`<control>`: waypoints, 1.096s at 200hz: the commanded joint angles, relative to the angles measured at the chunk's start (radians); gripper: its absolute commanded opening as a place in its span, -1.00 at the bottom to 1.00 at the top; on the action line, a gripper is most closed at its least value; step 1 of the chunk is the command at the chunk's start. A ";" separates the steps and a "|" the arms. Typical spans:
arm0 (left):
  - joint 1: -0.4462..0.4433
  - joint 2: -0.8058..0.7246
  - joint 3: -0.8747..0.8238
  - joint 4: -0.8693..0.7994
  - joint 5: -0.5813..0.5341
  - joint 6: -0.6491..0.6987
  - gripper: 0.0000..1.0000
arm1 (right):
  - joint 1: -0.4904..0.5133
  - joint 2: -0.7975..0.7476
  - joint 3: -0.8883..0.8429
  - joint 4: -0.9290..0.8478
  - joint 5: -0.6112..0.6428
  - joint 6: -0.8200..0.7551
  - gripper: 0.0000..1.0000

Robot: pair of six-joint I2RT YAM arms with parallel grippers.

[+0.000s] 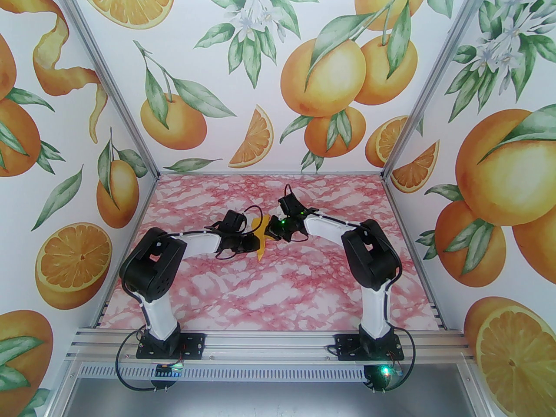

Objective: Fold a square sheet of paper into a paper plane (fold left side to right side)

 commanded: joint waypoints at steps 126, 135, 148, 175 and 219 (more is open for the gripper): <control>-0.057 -0.288 -0.084 -0.180 -0.236 -0.096 -0.40 | -0.002 -0.016 -0.022 -0.023 0.033 -0.010 -1.00; -0.057 -0.295 -0.089 -0.150 -0.202 -0.094 -0.41 | -0.002 -0.014 -0.021 -0.021 0.032 -0.007 -1.00; -0.061 -0.286 -0.102 -0.081 -0.123 -0.100 -0.49 | -0.001 -0.013 -0.021 -0.016 0.029 -0.005 -1.00; -0.080 -0.211 -0.088 -0.024 -0.046 -0.101 -0.78 | 0.000 -0.014 -0.024 -0.014 0.030 -0.004 -1.00; -0.082 -0.109 -0.070 -0.008 -0.037 -0.075 -0.79 | -0.001 -0.021 -0.035 -0.011 0.032 -0.002 -1.00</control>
